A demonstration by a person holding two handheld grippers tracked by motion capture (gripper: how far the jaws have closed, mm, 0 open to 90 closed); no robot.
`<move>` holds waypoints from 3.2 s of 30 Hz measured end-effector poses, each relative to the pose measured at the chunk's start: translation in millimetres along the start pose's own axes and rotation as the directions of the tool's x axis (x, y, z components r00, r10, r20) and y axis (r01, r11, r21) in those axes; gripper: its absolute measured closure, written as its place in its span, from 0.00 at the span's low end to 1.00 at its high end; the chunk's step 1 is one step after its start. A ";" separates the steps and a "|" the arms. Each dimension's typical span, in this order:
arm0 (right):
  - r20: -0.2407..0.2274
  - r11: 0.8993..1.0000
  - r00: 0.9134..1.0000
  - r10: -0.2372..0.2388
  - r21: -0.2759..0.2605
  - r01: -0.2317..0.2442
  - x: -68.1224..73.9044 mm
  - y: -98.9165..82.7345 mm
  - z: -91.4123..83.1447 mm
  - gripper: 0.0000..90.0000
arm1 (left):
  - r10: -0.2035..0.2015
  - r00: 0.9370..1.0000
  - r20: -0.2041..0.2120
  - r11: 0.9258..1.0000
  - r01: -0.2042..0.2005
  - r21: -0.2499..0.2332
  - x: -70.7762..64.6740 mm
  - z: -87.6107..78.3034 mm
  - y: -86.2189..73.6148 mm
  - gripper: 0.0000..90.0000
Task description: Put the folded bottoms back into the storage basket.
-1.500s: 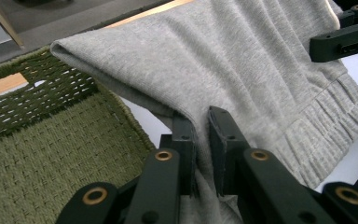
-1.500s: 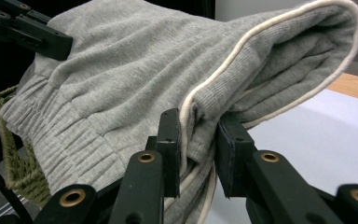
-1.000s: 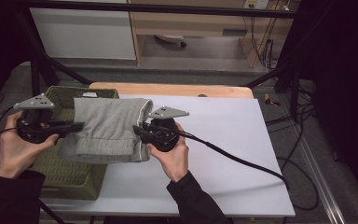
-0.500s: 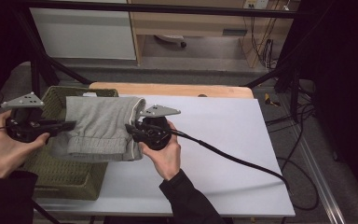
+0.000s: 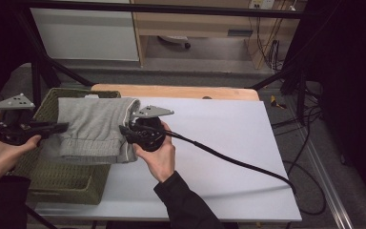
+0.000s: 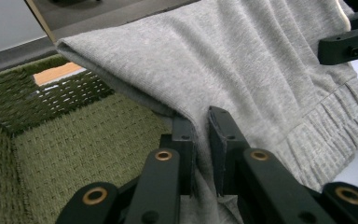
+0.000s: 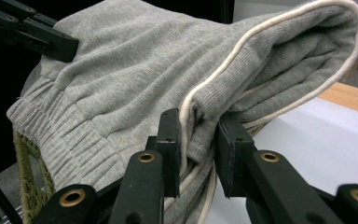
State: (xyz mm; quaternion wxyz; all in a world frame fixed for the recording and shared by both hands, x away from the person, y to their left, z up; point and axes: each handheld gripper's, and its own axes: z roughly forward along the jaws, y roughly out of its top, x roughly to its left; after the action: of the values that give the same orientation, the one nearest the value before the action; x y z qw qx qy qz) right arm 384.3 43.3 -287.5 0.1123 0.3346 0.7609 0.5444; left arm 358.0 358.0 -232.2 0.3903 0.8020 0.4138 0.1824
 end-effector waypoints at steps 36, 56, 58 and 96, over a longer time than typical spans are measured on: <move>-0.024 0.999 0.999 -0.036 -0.005 0.036 41.9 11.6 50.8 0.82 | -0.055 0.993 -0.103 0.998 0.057 0.009 43.8 -25.1 -18.2 0.90; -0.038 0.999 0.998 -0.050 0.003 0.050 59.0 12.1 77.5 0.82 | -0.087 0.987 -0.132 0.996 0.088 0.006 67.6 -30.4 -32.2 0.90; -0.038 0.999 0.998 -0.052 0.002 0.052 59.3 12.1 78.7 0.82 | -0.089 0.987 -0.134 0.996 0.090 0.006 69.6 -31.5 -33.9 0.90; -0.063 0.996 0.996 -0.057 0.066 0.062 69.7 -19.2 125.0 0.81 | -0.144 0.980 -0.136 0.986 0.153 0.058 98.3 -14.4 -78.5 0.90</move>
State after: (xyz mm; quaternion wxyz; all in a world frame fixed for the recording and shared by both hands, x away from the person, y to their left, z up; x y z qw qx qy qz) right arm 391.4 178.0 -339.1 0.0939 0.2987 0.7916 0.5248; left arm 366.3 471.8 -287.2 0.3472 0.7678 0.5034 0.1911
